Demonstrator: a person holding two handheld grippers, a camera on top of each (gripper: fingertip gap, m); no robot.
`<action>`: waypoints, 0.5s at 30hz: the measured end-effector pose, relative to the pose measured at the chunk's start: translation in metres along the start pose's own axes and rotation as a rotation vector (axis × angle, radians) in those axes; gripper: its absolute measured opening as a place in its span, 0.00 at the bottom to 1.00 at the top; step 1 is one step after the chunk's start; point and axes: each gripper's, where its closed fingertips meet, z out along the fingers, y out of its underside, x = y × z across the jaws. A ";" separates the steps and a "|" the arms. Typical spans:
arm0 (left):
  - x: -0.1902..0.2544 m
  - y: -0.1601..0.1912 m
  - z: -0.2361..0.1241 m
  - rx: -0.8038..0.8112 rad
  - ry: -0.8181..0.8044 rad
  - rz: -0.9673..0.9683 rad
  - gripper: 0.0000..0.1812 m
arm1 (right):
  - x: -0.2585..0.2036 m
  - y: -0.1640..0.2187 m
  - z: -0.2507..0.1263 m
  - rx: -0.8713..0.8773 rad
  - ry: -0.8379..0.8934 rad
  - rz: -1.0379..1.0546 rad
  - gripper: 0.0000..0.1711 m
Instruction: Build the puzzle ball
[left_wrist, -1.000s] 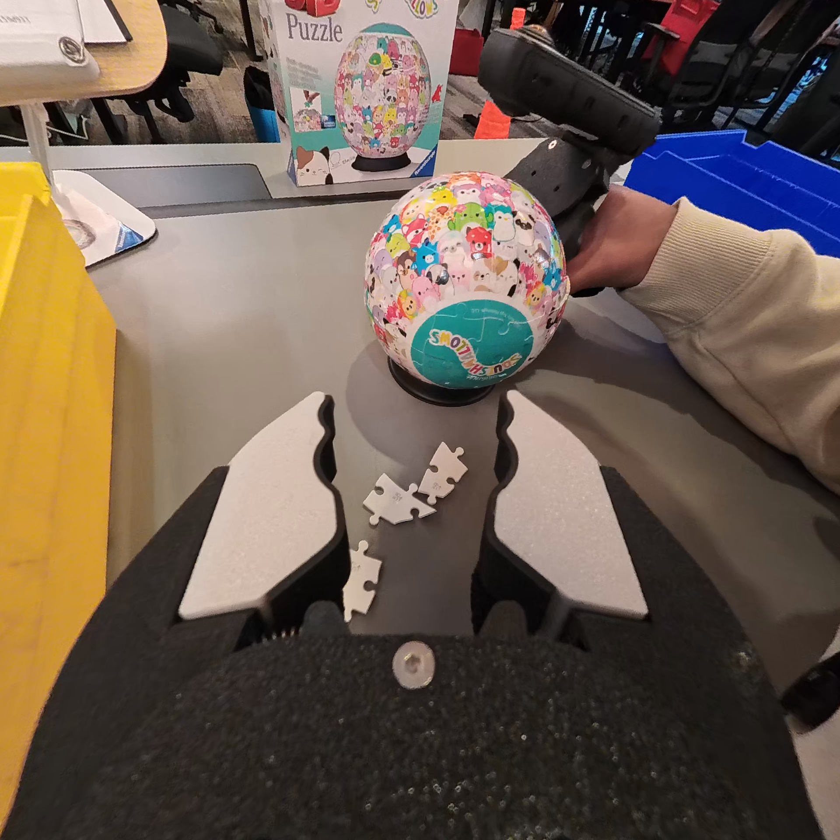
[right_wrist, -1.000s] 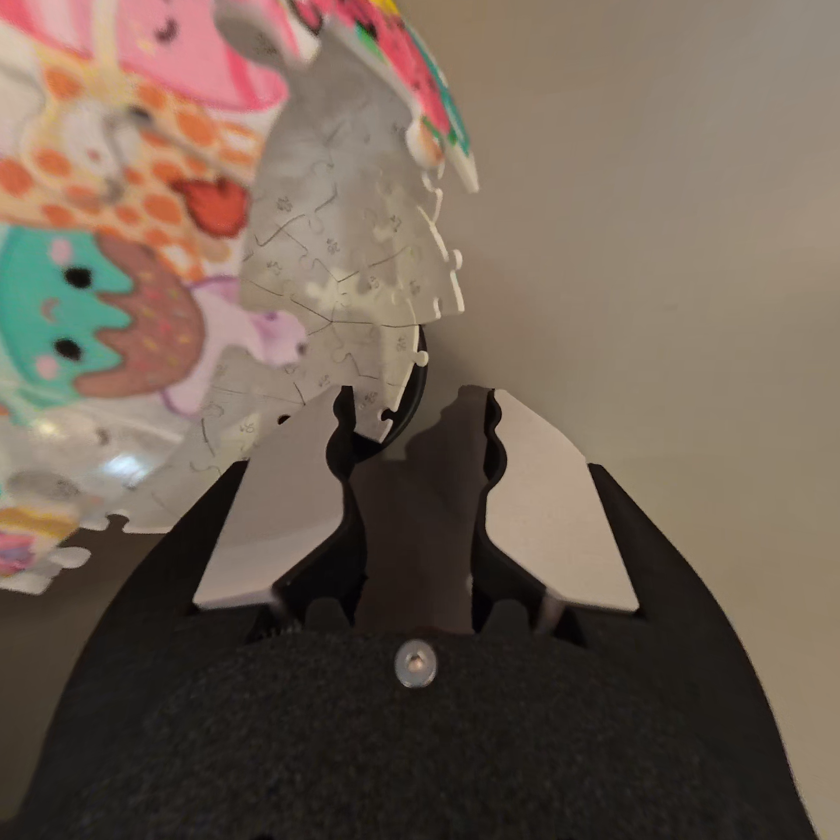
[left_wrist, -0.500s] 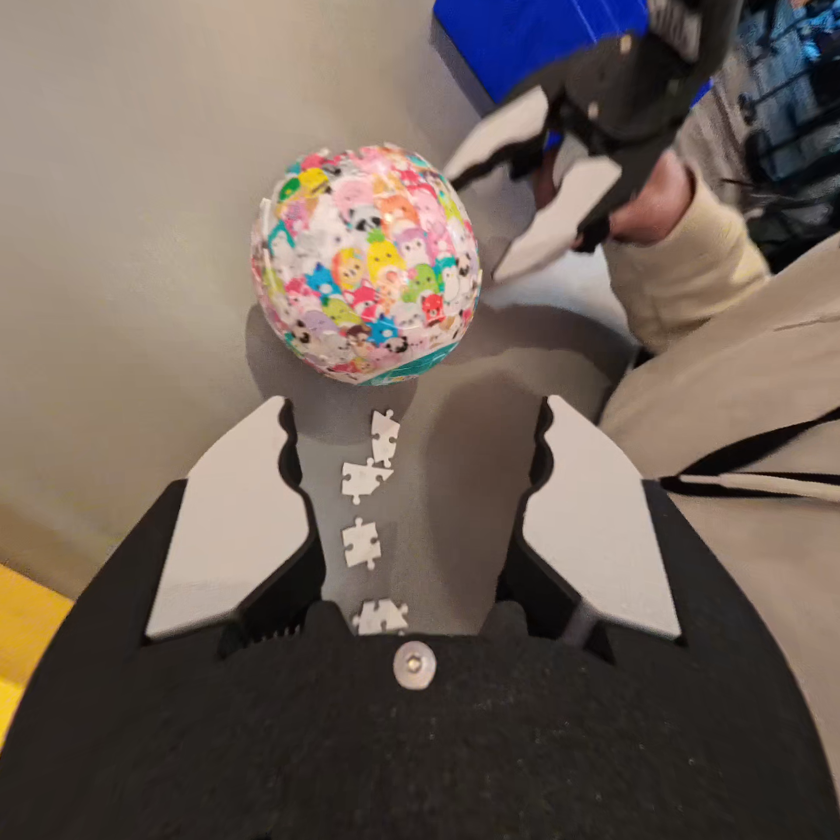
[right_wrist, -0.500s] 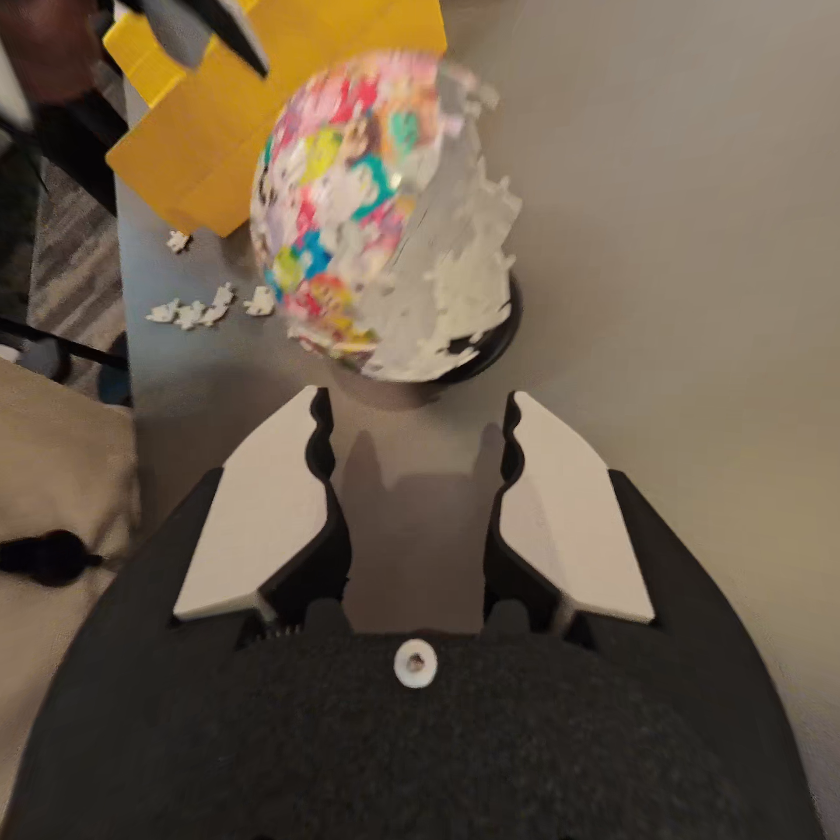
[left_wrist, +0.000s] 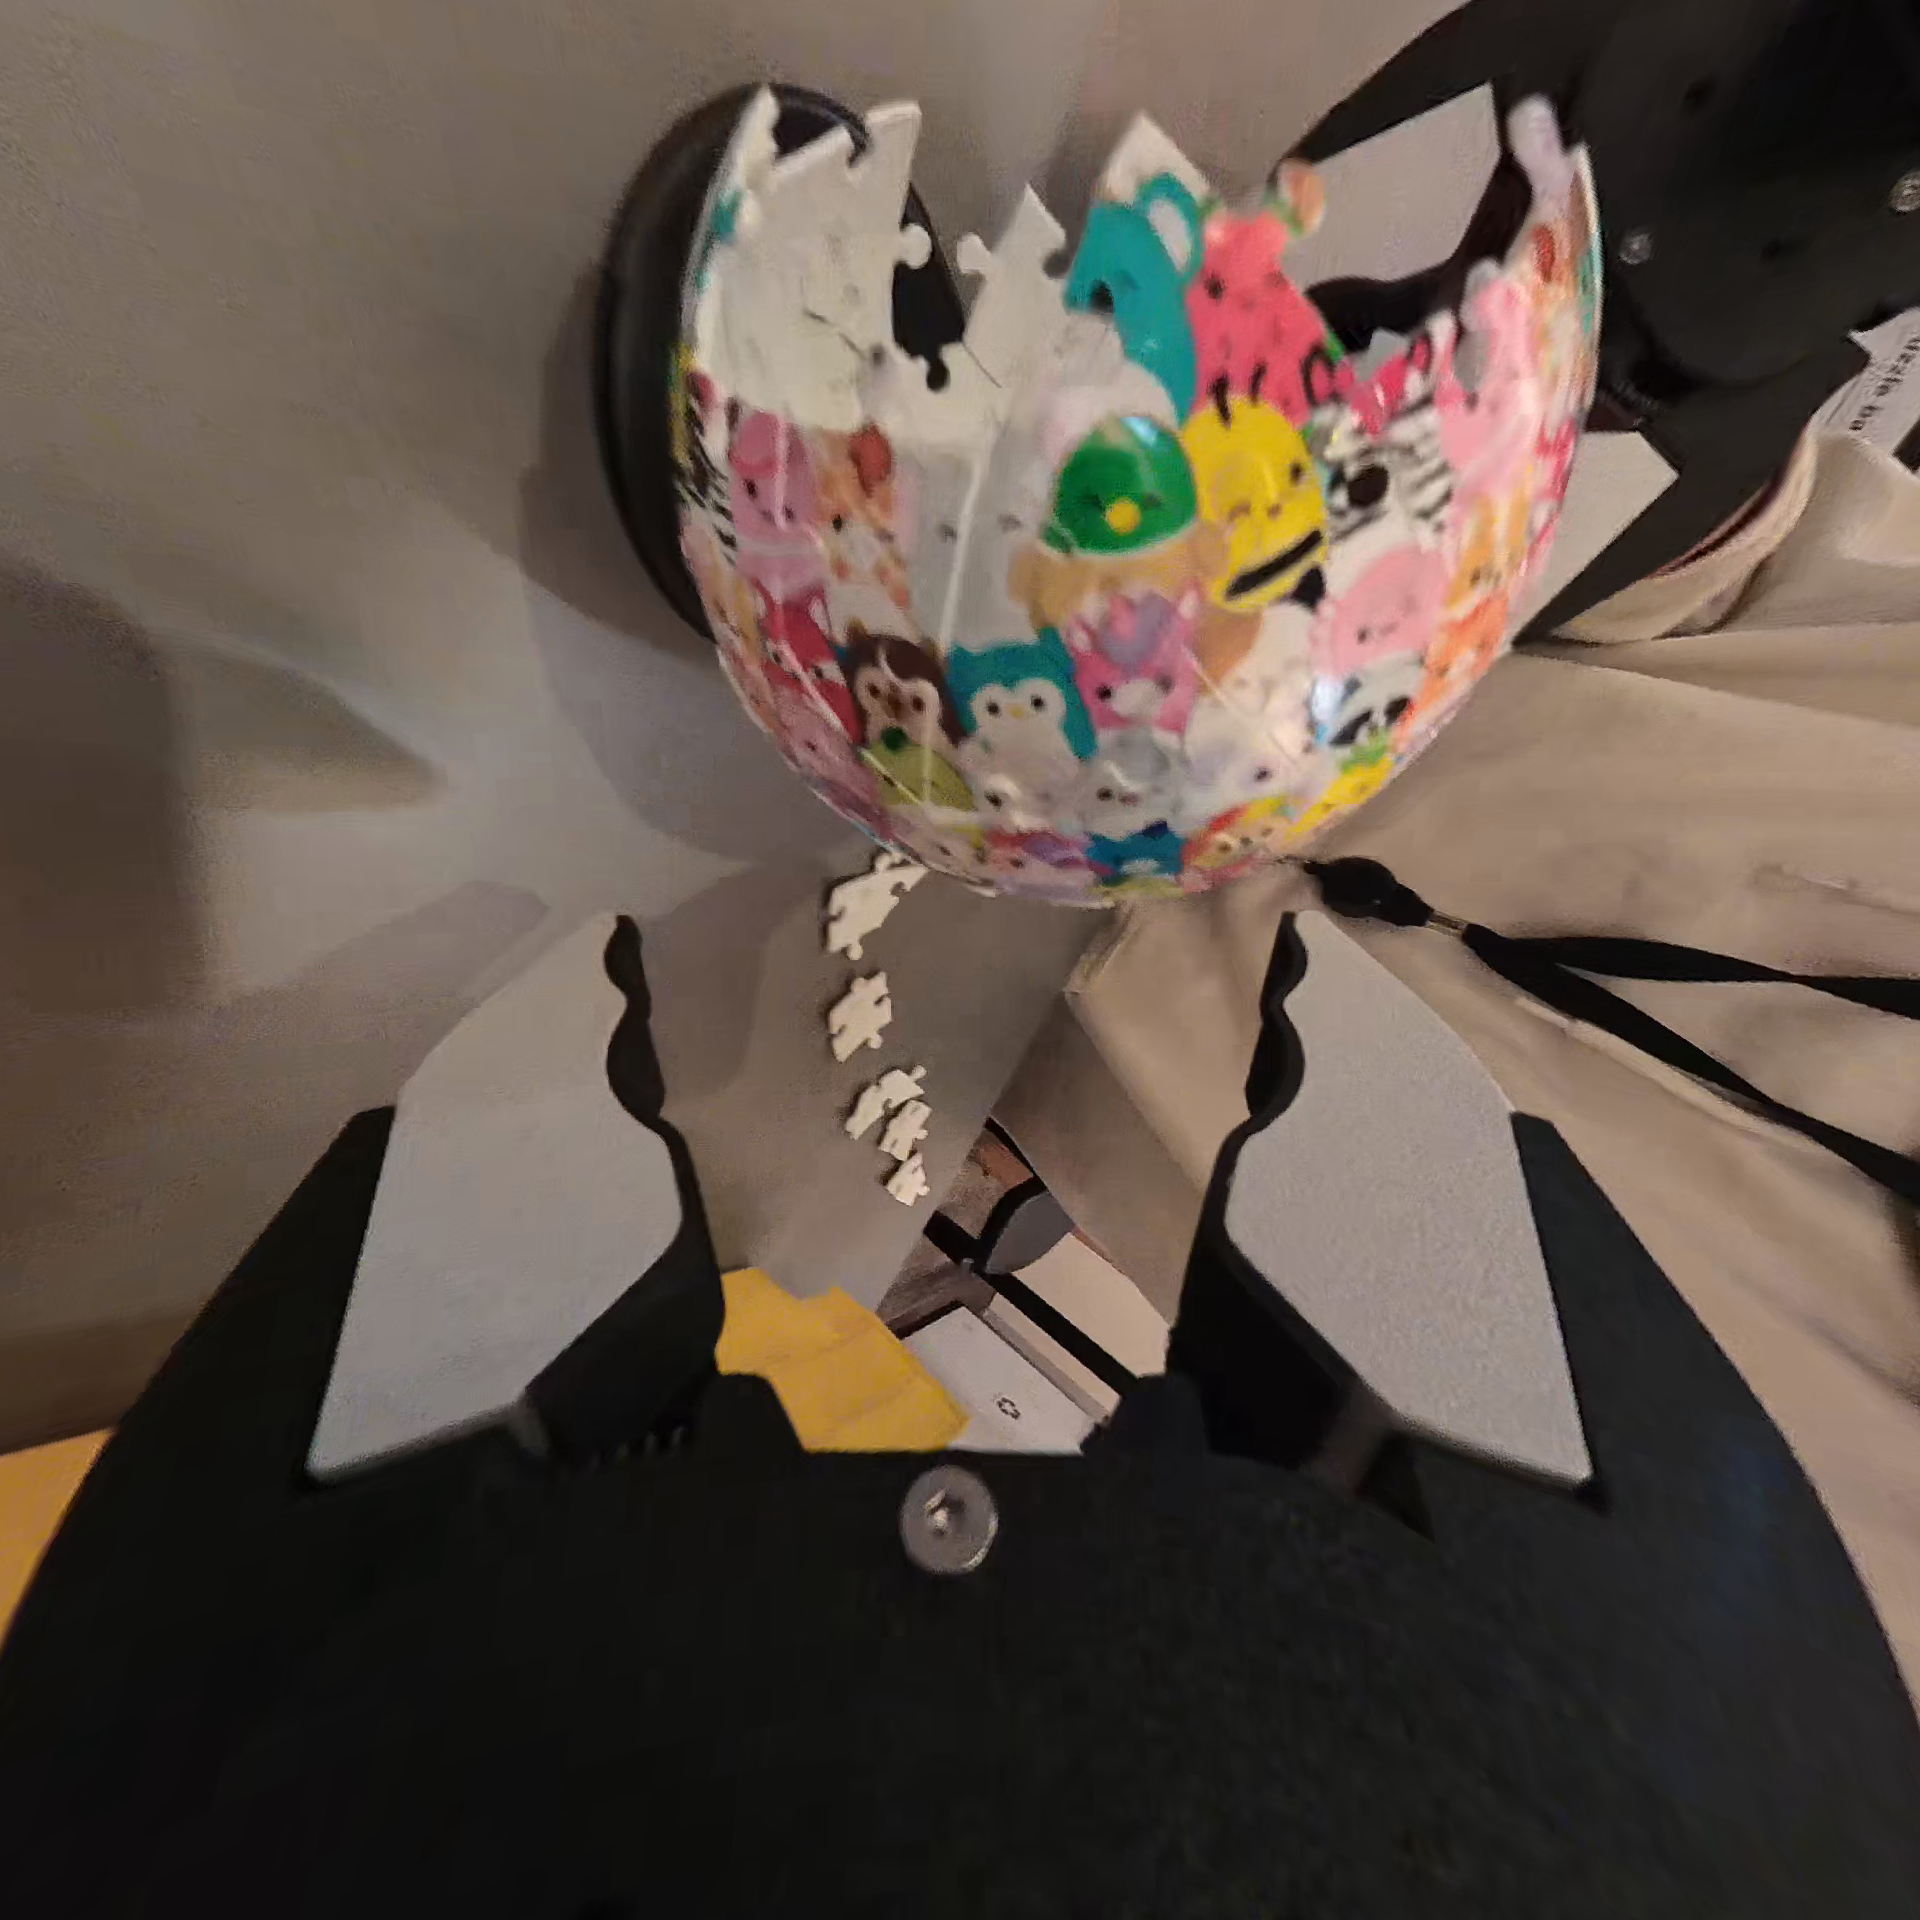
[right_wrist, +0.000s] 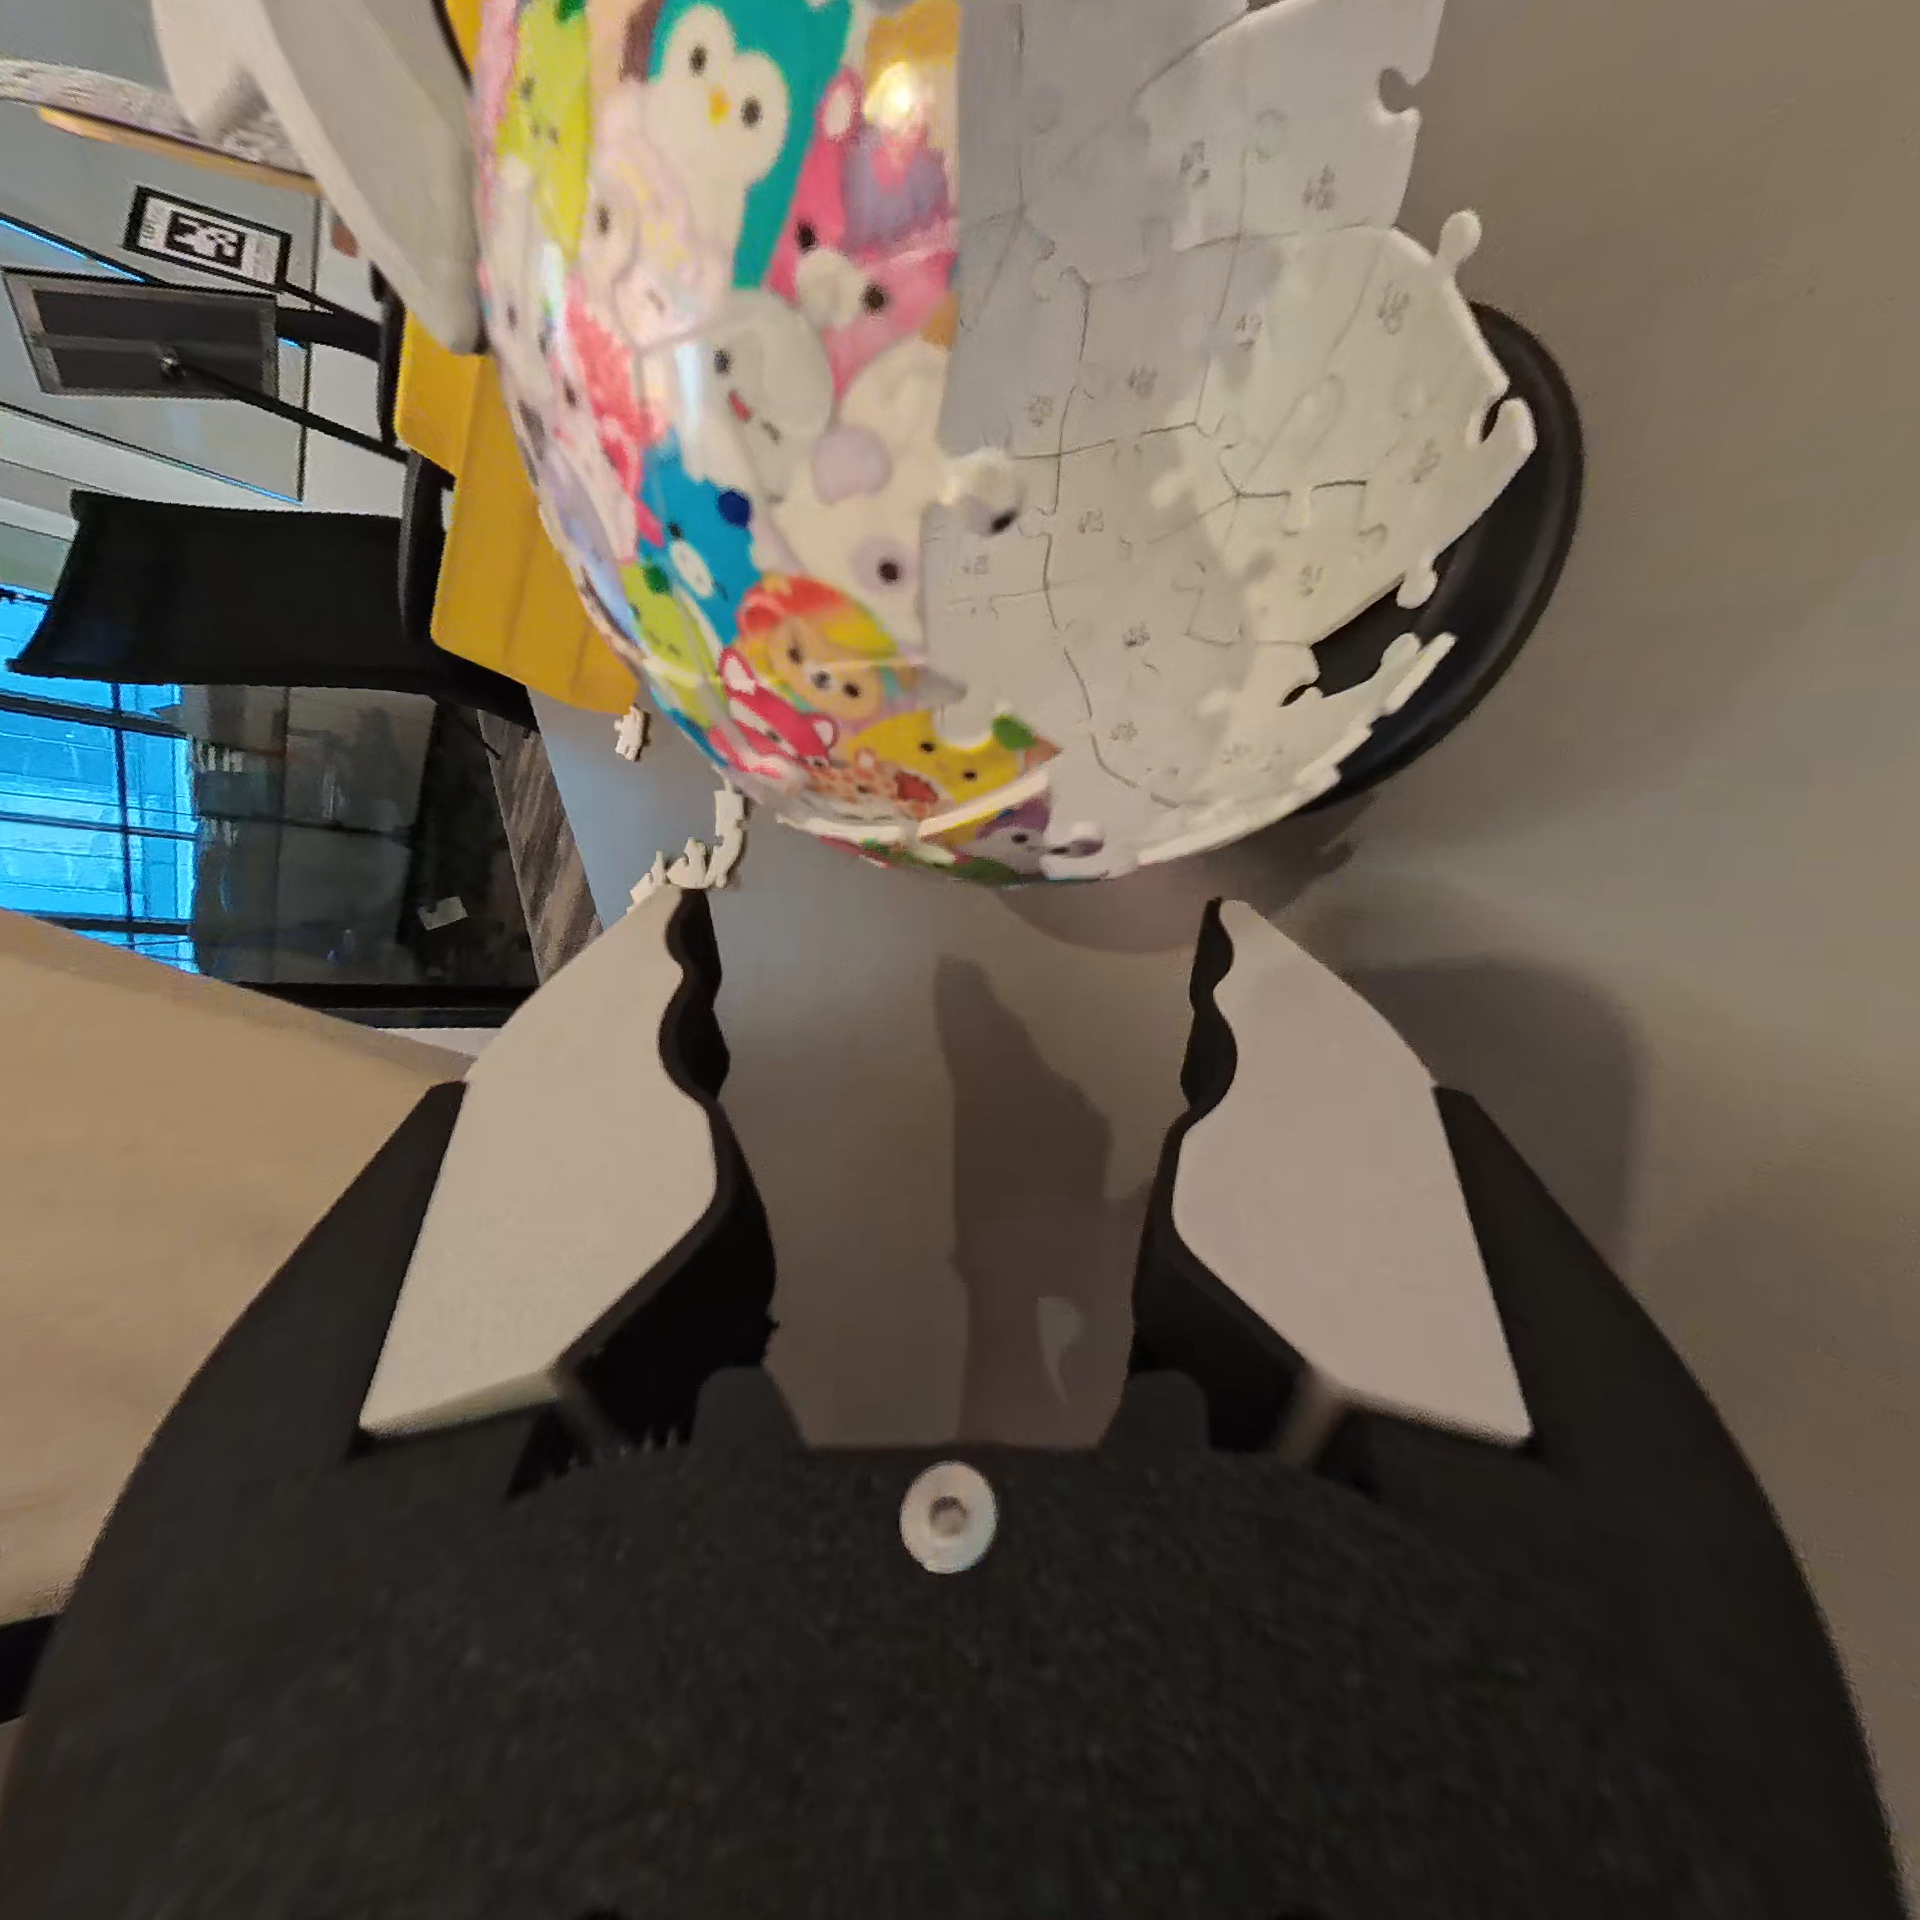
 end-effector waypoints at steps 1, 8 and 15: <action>-0.002 -0.001 0.000 -0.006 -0.009 0.003 0.61 | 0.000 -0.001 0.001 -0.003 -0.009 0.010 0.51; 0.009 -0.012 0.006 0.006 0.096 0.004 0.60 | 0.003 -0.006 0.008 -0.040 -0.055 0.043 0.50; 0.021 -0.012 0.015 0.015 0.139 0.046 0.55 | 0.003 -0.005 0.018 -0.054 -0.073 0.036 0.50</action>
